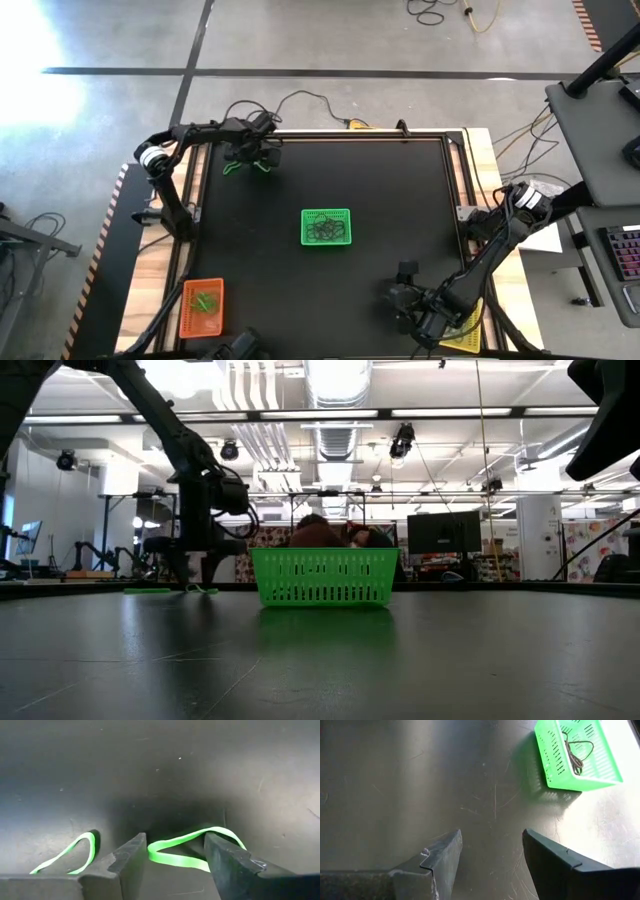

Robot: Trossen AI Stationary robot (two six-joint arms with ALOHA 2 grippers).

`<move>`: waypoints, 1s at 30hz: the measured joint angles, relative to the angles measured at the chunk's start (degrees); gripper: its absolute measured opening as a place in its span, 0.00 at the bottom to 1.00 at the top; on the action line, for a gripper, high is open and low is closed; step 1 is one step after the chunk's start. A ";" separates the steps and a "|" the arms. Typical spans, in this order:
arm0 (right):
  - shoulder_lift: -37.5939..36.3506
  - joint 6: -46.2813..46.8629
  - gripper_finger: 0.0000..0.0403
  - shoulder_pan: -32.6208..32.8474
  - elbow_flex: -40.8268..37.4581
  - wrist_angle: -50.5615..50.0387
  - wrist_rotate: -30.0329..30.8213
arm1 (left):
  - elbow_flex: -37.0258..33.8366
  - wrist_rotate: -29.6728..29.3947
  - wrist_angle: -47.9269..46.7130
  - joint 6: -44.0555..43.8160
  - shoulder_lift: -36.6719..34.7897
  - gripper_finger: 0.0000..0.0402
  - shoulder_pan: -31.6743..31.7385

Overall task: Sort rubber bands into baskets
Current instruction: Put the green rubber band into the orange basket

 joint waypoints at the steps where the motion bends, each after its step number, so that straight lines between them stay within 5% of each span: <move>1: 0.00 -0.01 0.51 0.00 0.00 0.01 0.09 | 0.06 0.20 -0.02 0.32 0.08 0.45 -0.09; 6: 0.00 -0.04 0.51 0.00 0.00 -0.01 0.17 | 0.30 0.79 -0.73 1.67 0.04 0.33 -0.63; 13: 0.00 -0.11 0.51 0.00 -0.11 -0.02 0.22 | 1.57 3.65 -4.48 5.07 0.08 0.03 -3.25; 30: 0.00 -0.22 0.51 -0.02 -0.11 -0.06 0.26 | 4.66 3.24 -11.93 9.47 -0.24 0.00 -12.81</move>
